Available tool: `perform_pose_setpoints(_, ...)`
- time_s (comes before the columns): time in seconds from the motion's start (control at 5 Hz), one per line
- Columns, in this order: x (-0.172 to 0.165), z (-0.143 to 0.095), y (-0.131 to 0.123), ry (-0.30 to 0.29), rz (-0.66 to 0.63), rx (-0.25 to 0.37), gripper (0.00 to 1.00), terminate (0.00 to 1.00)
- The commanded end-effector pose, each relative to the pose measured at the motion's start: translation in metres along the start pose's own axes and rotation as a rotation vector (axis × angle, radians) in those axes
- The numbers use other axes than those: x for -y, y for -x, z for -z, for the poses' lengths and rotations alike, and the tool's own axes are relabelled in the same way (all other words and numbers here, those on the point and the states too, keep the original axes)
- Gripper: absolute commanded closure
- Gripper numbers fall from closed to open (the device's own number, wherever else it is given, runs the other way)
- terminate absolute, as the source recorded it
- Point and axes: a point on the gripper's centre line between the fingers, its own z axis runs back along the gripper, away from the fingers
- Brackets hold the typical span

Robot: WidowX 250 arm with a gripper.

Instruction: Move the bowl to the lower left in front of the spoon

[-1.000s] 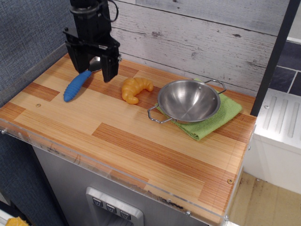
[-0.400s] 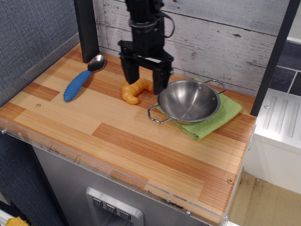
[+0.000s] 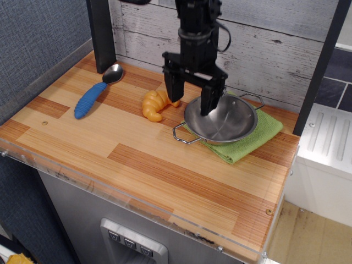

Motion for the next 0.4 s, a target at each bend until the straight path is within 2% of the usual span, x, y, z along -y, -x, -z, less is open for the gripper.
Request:
perform_pose_setpoints(0.0,0.0007,0.0127,-0.0059,-0.038,0.004,-0.001,1.0,0.0)
perform_pose_setpoints(0.2,0.0038,0.0062,-0.0045,-0.037,0.014,0.009,1.0,0.0)
